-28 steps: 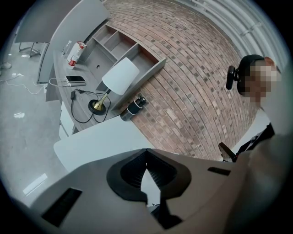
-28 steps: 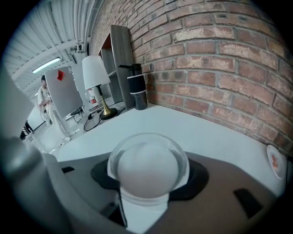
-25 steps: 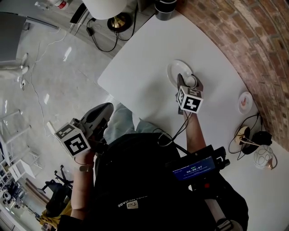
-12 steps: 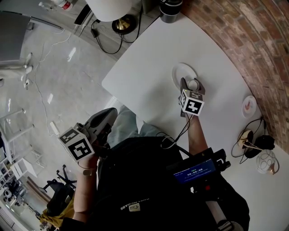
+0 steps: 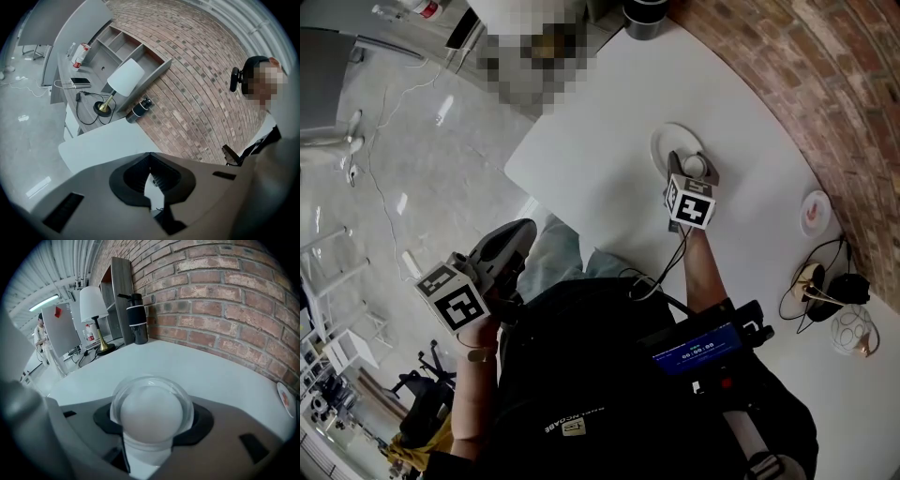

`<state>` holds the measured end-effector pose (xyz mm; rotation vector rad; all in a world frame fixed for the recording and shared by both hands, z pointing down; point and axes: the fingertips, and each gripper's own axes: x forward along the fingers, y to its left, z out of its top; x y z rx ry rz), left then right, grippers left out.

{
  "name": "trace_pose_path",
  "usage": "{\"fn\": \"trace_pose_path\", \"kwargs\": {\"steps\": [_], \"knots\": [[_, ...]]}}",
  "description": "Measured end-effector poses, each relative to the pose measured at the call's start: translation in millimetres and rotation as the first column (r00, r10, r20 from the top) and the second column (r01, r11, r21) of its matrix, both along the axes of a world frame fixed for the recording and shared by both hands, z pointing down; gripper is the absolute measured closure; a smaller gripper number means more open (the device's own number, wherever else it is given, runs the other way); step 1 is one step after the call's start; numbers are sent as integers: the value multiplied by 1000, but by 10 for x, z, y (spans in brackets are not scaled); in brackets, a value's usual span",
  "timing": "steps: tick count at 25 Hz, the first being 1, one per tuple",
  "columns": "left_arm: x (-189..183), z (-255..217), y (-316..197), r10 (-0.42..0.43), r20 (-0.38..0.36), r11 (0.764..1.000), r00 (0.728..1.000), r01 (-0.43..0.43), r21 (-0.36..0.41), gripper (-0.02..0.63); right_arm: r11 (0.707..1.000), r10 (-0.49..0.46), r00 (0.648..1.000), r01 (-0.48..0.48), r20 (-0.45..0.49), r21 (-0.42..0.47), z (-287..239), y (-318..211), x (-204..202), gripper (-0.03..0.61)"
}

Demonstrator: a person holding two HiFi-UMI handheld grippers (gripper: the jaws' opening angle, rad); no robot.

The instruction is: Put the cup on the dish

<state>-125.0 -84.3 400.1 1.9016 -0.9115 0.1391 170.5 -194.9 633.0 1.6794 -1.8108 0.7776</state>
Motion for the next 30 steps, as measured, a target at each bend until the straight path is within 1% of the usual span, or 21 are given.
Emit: {"fn": "trace_pose_path", "kwargs": {"steps": [6, 10, 21, 28, 30], "knots": [[21, 8, -7, 5, -2, 1000, 1000, -5, -1, 607, 1000, -6, 1000, 6, -10, 9, -1, -43, -8, 330], [49, -21, -5, 10, -21, 1000, 1000, -10, 7, 607, 1000, -17, 1000, 17, -14, 16, 18, -50, -22, 328], [42, -31, 9, 8, -21, 1000, 1000, -8, 11, 607, 999, -40, 999, 41, -25, 20, 26, -33, -78, 328], [49, -43, 34, 3, -36, 1000, 999, -2, 17, 607, 998, -48, 999, 49, -23, 34, -42, -45, -101, 327], [55, -41, 47, 3, -35, 1000, 999, -3, 17, 607, 998, -52, 999, 53, -7, 45, -31, -45, -115, 327]]}}
